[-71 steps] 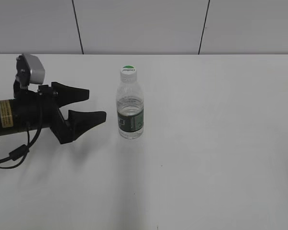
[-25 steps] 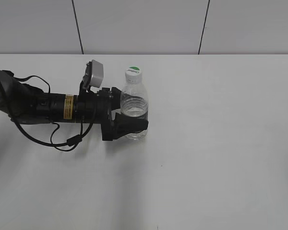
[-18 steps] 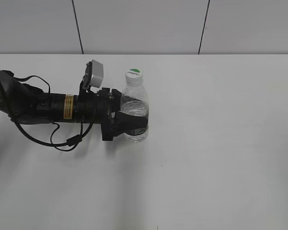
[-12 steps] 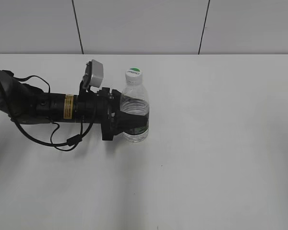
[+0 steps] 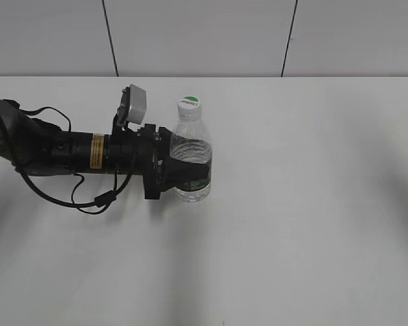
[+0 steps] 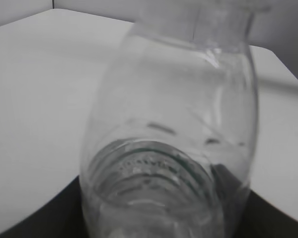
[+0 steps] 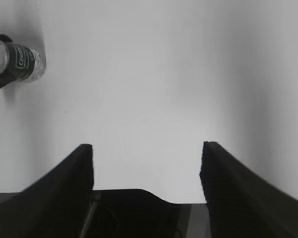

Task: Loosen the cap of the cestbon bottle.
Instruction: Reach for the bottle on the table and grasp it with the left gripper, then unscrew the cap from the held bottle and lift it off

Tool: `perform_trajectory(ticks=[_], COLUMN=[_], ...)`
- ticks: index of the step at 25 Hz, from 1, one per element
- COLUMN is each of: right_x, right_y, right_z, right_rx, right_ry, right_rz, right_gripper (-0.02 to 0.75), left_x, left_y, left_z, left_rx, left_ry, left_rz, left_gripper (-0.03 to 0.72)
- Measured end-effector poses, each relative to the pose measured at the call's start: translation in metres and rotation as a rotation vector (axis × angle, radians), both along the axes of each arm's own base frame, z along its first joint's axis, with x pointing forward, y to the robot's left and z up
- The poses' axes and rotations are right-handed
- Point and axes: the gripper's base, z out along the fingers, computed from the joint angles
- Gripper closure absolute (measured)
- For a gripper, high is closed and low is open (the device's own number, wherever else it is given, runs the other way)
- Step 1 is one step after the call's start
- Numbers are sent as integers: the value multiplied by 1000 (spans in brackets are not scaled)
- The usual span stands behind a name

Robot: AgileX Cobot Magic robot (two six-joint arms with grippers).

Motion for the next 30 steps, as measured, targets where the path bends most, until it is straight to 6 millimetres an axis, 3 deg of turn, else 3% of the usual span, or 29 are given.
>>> perform_trajectory(ticks=[6, 12, 16, 25, 30], right_x=[59, 99, 111, 130, 139], right_y=[40, 94, 122, 166, 191], right_z=[-12, -28, -32, -34, -47], right_rx=[28, 45, 56, 130, 143], right_ry=[99, 161, 171, 184, 206], right_rz=[30, 68, 90, 94, 122], right_gripper=[220, 220, 220, 220, 220], left_x=[-2, -4, -5, -5, -6], left_y=[-1, -3, -4, -4, -4], left_z=[0, 0, 0, 0, 0], left_rx=[7, 8, 8, 8, 10], left_ry=[-6, -7, -7, -8, -8], left_rz=[-32, -49, -51, -56, -62], left_gripper=[289, 290, 291, 291, 293])
